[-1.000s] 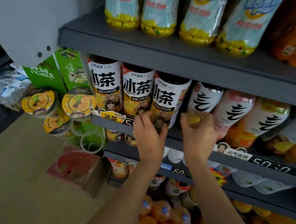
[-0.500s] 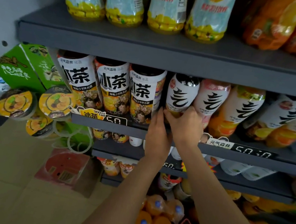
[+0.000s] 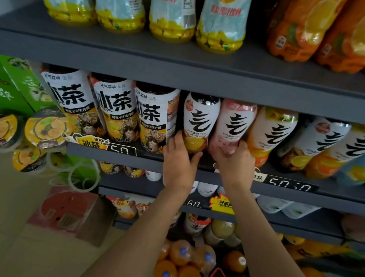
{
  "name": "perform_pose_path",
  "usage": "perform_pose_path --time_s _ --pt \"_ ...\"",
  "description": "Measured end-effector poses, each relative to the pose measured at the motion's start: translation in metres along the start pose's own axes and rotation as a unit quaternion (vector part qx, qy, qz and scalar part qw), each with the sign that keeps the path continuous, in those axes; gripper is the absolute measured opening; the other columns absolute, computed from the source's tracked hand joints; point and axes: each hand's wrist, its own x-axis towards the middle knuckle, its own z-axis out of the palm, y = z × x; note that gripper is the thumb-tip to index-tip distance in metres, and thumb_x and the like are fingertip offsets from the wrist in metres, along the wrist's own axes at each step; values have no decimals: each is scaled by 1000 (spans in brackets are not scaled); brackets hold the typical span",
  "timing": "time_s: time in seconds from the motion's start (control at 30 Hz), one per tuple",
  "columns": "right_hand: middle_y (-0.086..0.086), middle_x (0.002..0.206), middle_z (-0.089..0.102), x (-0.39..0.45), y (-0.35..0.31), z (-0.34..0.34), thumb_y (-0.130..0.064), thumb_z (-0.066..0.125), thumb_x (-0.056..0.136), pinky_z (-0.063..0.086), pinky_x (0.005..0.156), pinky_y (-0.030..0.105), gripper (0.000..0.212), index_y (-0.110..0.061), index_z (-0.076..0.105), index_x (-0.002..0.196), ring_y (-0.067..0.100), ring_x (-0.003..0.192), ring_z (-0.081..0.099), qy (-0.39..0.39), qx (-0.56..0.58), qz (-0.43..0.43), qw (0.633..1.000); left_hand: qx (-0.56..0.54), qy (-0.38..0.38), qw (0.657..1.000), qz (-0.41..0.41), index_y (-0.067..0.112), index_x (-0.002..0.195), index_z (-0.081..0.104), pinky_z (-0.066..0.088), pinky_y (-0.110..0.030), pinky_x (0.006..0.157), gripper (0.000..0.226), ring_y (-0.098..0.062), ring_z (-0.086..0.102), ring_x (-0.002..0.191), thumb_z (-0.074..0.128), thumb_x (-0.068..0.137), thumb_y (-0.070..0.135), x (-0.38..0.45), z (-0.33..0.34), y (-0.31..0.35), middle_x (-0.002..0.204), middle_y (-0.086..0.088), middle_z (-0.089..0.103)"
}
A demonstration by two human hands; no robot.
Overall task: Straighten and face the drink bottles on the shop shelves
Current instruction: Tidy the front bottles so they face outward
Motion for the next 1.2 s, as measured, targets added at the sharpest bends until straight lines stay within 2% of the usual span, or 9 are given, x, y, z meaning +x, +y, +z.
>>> perform_pose_path --time_s 0.3,0.4,0.47,0.53,0.6,0.73,0.97,1.1,1.2 --pt "19 108 63 -8 -3 0 -44 65 84 45 72 38 54 -2 45 109 37 101 59 15 -28 28 999 13 -2 1000 2 6 140 32 32 -36 104 67 -30 34 128 66 85 24 -5 -4 3 141 -12 38" --pt "16 101 65 -8 2 -5 -45 64 84 44 68 37 51 -5 48 110 36 97 61 16 -40 8 999 -10 65 998 -6 4 131 41 39 -38 100 59 -30 40 121 70 81 19 -16 -3 6 131 -15 42" --pt "12 88 69 -11 14 -18 -46 62 85 48 67 38 44 -9 56 109 35 88 63 64 -30 -16 997 -23 101 994 20 3 118 48 49 -43 89 45 -29 49 108 70 81 17 -33 4 8 118 -14 45" --pt "9 81 70 -11 28 -38 -41 63 86 49 65 37 36 -9 63 103 32 80 65 138 18 -28 990 -5 62 996 67 4 116 52 52 -45 82 37 -27 52 104 66 85 18 -49 17 13 113 -12 48" --pt "7 86 66 -5 40 -55 -32 67 84 44 64 33 32 -6 61 101 28 80 63 164 60 -38 984 2 10 997 72 4 129 46 47 -42 93 48 -28 46 118 63 88 24 -53 32 24 125 -13 46" --pt "12 116 59 21 50 -54 -30 74 77 50 79 41 54 -4 50 118 30 103 58 42 15 -57 997 -38 24 999 -20 6 142 30 34 -34 103 72 -26 33 127 66 85 29 -44 48 54 137 -13 34" --pt "13 118 54 30 47 -53 -38 70 80 46 80 42 56 -3 46 117 33 106 55 2 -38 -36 999 -46 85 985 -141 3 135 39 34 -42 95 59 -35 38 118 65 86 24 -36 62 74 133 -18 35" --pt "7 110 62 24 69 -82 -34 67 84 47 75 37 40 -7 56 112 26 98 59 80 34 -68 994 -56 140 986 -71 -4 114 50 44 -45 89 37 -34 45 107 64 85 14 -57 68 79 116 -21 46" --pt "8 100 66 28 92 -108 -30 64 86 46 74 37 35 -11 56 114 29 94 60 136 59 -30 988 -54 90 994 -3 0 116 50 44 -42 92 36 -29 43 112 64 85 13 -73 86 94 119 -16 46"
